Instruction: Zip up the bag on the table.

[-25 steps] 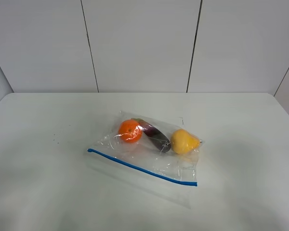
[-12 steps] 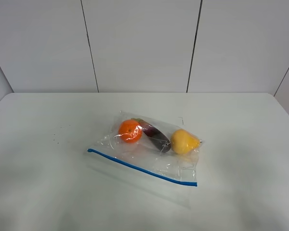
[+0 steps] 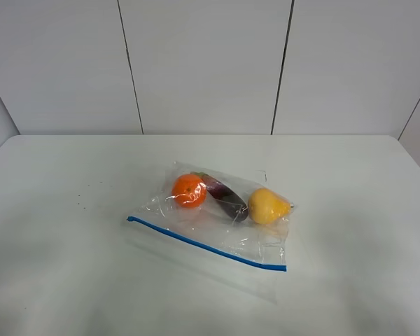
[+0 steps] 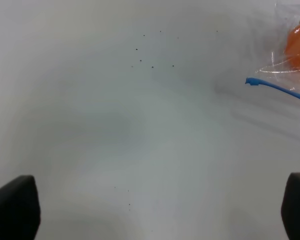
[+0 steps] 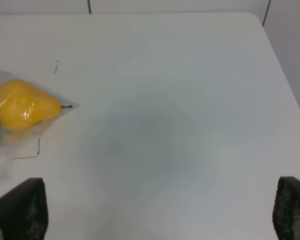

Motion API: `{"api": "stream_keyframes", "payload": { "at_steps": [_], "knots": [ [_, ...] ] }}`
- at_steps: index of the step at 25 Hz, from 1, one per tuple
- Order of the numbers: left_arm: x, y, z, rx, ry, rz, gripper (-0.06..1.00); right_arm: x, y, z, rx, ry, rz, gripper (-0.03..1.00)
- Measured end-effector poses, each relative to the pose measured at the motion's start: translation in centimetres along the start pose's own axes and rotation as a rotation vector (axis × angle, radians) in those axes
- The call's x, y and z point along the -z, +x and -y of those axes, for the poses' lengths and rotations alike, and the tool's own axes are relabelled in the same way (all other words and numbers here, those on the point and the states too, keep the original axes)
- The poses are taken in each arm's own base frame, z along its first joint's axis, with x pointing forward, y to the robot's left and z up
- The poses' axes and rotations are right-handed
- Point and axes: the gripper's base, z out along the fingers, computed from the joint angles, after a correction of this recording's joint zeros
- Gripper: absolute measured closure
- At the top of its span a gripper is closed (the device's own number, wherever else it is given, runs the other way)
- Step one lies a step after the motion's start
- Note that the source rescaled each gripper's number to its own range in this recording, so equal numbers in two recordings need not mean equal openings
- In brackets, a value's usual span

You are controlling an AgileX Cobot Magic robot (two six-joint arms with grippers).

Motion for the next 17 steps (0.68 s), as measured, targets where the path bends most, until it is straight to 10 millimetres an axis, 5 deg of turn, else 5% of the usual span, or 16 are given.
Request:
{"api": "stream_keyframes", "payload": {
  "at_steps": [17],
  "knots": [
    [0.0,0.0,0.0,0.0,0.0,0.0,-0.06,0.0,0.0,0.01,0.001,0.002,0.0,-0.03]
  ]
}}
